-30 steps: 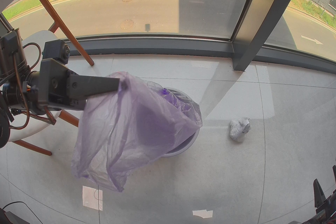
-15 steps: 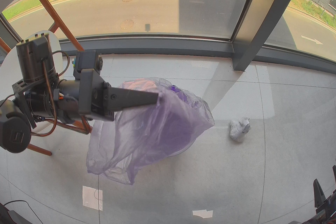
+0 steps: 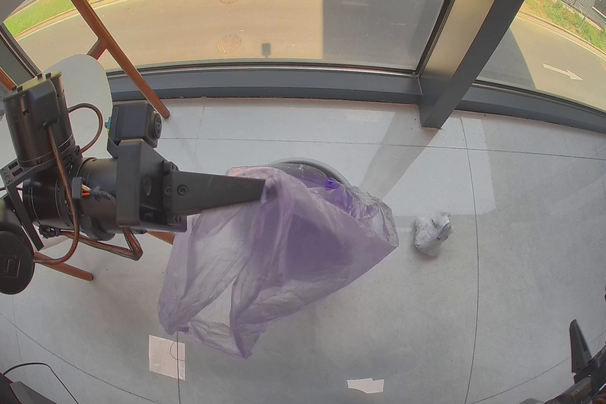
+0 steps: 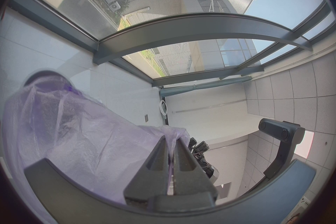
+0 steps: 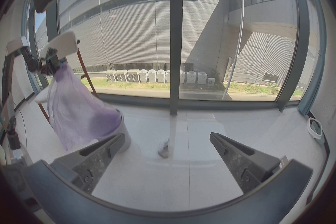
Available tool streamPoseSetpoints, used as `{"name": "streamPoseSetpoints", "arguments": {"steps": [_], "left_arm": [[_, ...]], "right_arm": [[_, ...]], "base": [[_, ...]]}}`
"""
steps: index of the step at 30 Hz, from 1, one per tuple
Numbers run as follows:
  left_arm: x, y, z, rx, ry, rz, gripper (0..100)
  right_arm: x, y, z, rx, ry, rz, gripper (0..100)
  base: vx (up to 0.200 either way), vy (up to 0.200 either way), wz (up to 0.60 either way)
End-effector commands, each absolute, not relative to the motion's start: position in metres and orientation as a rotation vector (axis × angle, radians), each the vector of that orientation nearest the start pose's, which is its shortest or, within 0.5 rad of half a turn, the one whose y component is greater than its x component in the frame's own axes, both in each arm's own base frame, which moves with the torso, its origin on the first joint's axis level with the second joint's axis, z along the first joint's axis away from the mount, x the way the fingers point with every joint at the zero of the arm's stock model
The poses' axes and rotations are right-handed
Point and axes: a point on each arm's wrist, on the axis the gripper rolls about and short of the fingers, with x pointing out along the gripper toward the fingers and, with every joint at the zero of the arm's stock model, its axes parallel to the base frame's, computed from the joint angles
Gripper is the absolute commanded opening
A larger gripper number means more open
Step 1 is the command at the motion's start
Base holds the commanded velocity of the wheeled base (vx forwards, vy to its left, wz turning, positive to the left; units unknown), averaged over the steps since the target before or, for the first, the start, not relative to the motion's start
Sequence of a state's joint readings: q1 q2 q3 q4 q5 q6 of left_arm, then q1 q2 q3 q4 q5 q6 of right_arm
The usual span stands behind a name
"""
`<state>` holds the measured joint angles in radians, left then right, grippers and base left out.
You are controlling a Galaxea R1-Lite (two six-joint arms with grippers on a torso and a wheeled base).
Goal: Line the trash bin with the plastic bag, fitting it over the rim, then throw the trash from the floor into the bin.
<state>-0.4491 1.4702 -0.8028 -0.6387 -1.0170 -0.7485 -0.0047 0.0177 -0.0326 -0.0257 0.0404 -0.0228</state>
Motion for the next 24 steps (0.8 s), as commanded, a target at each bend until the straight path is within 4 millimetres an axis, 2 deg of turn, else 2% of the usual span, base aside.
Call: {"name": "streamPoseSetpoints", "arguments": {"steps": [1,2,3,4,5,6,7,12,16,18,19,21,22,24], "left_arm": [[0.212,-0.124,0.252,-0.622,0.541,-1.338,0],[0.211,-0.124,0.249,-0.625,0.553,-1.330,0],[0.211,-0.124,0.247,-0.626,0.556,-1.329,0],[0.210,-0.123,0.241,-0.631,0.576,-1.315,0],[0.210,-0.123,0.239,-0.633,0.579,-1.307,0],[0.210,-0.123,0.239,-0.633,0.579,-1.307,0],[0.210,-0.123,0.238,-0.635,0.574,-1.289,0],[0.213,-0.123,0.243,-0.619,0.503,-1.229,0],[0.214,-0.123,0.246,-0.600,0.476,-1.221,0],[0.214,-0.123,0.246,-0.600,0.476,-1.221,0],[0.213,-0.123,0.243,-0.601,0.489,-1.215,0],[0.213,-0.122,0.241,-0.602,0.491,-1.213,0],[0.213,-0.123,0.241,-0.601,0.492,-1.212,0],[0.214,-0.123,0.239,-0.602,0.497,-1.209,0]], "right_arm": [[-0.019,0.001,0.159,0.081,-0.091,0.111,100],[-0.009,0.002,0.169,0.161,-0.040,0.150,100],[-0.007,0.002,0.172,0.179,-0.033,0.160,100],[-0.002,0.003,0.190,0.273,-0.017,0.238,100],[0.002,0.004,0.199,0.304,0.000,0.271,100],[0.002,0.004,0.199,0.304,0.000,0.271,100],[0.029,0.008,0.209,0.339,0.120,0.306,100],[0.090,0.023,0.224,0.343,0.260,0.365,100],[0.148,0.041,0.222,0.331,0.316,0.462,100],[0.150,0.042,0.222,0.329,0.318,0.466,100],[0.184,0.062,0.209,0.311,0.340,0.535,100],[0.203,0.077,0.196,0.303,0.359,0.570,100],[0.211,0.083,0.190,0.300,0.366,0.586,0],[0.221,0.092,0.181,0.296,0.377,0.603,0]], "base": [[0.000,0.000,0.00],[0.000,0.000,0.00],[0.000,0.000,0.00],[0.000,0.000,0.00],[0.000,0.000,0.00],[0.000,0.000,0.00],[0.000,0.000,0.00],[0.000,0.000,0.00],[0.000,0.000,0.00],[0.000,0.000,0.00],[0.000,0.000,0.00],[0.000,0.000,0.00],[0.000,0.000,0.00],[0.000,0.000,0.00]]}}
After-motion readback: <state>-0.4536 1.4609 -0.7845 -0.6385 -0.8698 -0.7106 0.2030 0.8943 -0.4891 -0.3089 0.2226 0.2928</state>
